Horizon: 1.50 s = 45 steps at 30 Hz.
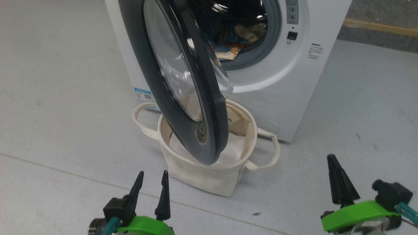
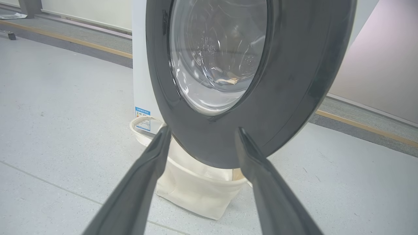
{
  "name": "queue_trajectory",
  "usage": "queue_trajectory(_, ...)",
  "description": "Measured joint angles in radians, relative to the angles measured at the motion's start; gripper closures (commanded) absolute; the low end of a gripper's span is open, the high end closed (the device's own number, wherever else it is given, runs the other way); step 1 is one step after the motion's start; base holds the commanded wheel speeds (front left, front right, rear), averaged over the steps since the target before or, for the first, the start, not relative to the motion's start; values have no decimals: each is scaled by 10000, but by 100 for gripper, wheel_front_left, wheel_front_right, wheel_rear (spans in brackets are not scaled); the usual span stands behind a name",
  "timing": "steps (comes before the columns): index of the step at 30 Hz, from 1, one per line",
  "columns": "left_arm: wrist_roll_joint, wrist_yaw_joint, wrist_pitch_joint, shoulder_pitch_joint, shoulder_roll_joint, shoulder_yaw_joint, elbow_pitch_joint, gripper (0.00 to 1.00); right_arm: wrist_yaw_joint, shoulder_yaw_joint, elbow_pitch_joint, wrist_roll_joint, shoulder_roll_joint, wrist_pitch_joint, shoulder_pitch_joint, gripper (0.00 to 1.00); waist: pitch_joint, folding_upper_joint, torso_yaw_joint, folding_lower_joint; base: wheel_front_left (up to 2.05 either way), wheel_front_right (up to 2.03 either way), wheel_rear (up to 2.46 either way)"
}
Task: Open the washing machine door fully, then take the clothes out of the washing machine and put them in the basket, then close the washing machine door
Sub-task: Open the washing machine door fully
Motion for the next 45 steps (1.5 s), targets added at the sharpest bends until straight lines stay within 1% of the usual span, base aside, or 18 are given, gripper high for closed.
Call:
queue_trajectory(1, 0, 0, 0, -2, 0, 19, -12, 0, 0, -173, 180, -150, 96, 2, 19, 81, 37, 0, -21, 0, 0, 0, 0)
queue_trajectory(2, 0, 0, 0, -2, 0, 42, -25, 0, 0, -314, 407, -336, 161, 0, 27, 2, 68, 0, -48, 0, 0, 0, 0)
queue_trajectory(3, 0, 0, 0, -6, 0, 52, -25, 0, 0, -497, 546, -474, 244, 2, 40, 0, 94, 0, -70, 0, 0, 0, 0)
queue_trajectory(5, 4, -2, 0, -8, 0, 50, -27, 0, 0, -713, 681, -596, 399, 2, 40, 0, 143, 0, -89, 0, 0, 0, 0)
queue_trajectory(10, 69, -4, 0, -22, 0, 56, -25, 0, 0, -815, 731, -650, 696, 0, 18, 0, 243, 0, -111, 0, 0, 0, 0)
queue_trajectory(23, 71, -2, 0, -163, 0, 56, 0, 0, 0, -819, 830, -650, 828, 0, -111, 0, 414, 0, -35, 0, 0, 0, 0)
queue_trajectory(33, 159, -2, 0, -331, 0, 65, 2, 0, 0, -857, 855, -612, 880, 0, -386, 0, 622, 0, -119, 0, 0, 0, 0)
queue_trajectory(36, 311, -2, 2, -693, 0, 119, -556, 0, 0, -903, 859, -543, 884, 2, -465, 0, 776, 0, -147, 0, 0, 0, 0)
queue_trajectory(40, 598, -4, 0, -1467, -6, 144, -1839, 0, 0, -947, 861, -443, 886, 0, -610, 0, 907, 0, -183, 0, 0, 0, 0)
queue_trajectory(45, 773, -2, -2, -1948, -17, -59, -3225, 0, 0, -934, 871, -274, 886, 0, -754, 0, 996, 0, -292, 0, 0, 0, 0)
